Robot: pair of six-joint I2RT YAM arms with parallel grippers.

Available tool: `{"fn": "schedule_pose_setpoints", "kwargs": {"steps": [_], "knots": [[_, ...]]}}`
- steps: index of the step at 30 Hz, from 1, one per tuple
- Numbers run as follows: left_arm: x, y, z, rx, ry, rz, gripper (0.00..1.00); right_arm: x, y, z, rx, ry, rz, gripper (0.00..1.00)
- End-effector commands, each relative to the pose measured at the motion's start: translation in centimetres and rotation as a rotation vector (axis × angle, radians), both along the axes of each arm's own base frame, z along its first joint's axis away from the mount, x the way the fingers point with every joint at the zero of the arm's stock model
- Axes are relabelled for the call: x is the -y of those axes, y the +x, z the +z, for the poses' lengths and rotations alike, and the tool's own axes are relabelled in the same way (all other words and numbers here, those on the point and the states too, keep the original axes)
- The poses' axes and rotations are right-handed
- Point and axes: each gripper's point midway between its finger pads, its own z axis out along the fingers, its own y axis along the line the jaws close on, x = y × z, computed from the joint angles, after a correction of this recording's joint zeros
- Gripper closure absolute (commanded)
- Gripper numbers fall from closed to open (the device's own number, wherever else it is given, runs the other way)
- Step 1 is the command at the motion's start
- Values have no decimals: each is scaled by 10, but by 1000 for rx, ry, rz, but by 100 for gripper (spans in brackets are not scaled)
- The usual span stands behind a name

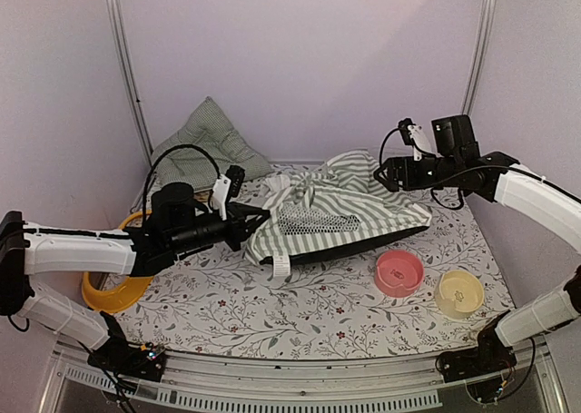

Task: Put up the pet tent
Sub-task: Adjust the tent pole in the pole socket of the pet tent.

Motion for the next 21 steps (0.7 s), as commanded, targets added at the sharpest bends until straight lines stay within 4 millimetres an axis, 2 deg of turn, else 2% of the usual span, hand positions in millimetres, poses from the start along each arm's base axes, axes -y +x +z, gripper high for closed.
{"fn": "schedule_pose_setpoints", "kwargs": {"steps": [1,10,14,16,21], "knots": [[-4,7,10,84,22,18,100,-5,-11,-19,-60,-62,94,9],[2,6,-8,74,74,16,100,-6,-28,-28,-91,-63,147,11],[8,5,-18,64,95,8,100,-19,-29,-39,-133,-16,193,13],[11,4,-23,60,110,10,100,-29,-29,-37,-136,3,208,15],[16,1,-32,44,123,-3,100,-54,-25,-42,-145,-27,211,17]]}}
